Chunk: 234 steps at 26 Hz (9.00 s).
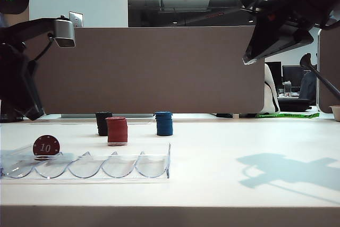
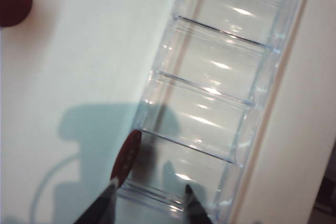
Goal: Pick up the chip in the box and place it on the pile of chips with the same color.
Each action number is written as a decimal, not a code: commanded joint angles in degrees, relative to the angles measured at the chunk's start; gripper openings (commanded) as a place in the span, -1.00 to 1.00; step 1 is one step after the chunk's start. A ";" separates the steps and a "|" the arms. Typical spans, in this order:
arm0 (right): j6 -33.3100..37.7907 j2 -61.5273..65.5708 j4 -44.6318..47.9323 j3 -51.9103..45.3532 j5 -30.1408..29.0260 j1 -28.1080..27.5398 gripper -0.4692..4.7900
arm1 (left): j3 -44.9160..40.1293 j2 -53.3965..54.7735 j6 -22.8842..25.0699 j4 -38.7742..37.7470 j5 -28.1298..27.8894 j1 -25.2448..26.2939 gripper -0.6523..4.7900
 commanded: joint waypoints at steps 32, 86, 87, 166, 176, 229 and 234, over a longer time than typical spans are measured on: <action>-0.20 0.09 1.49 0.20 0.02 0.04 -0.84 | 0.26 6.34 -0.02 6.01 0.26 -0.07 -0.17; -0.31 0.09 1.42 0.20 0.04 0.04 -0.84 | 0.24 8.63 -1.73 6.64 -2.12 -0.02 -0.36; -0.31 0.09 1.42 0.20 0.04 0.04 -0.85 | 0.24 8.63 -1.73 6.67 -2.12 -0.02 -0.36; -0.33 2.01 2.27 0.20 0.04 0.04 -0.84 | 0.90 3.15 -55.65 30.12 11.96 0.28 -0.78; -0.35 2.78 5.09 0.20 0.07 0.04 -0.84 | 0.90 9.60 -79.87 41.38 15.45 4.33 -0.78; -1.84 6.23 9.33 0.20 0.31 -0.85 -0.84 | 0.87 23.28 -100.76 58.38 21.29 4.17 -0.78; -1.84 6.23 9.33 0.20 0.31 -0.85 -0.84 | 0.87 23.28 -100.74 58.51 22.36 4.15 -0.78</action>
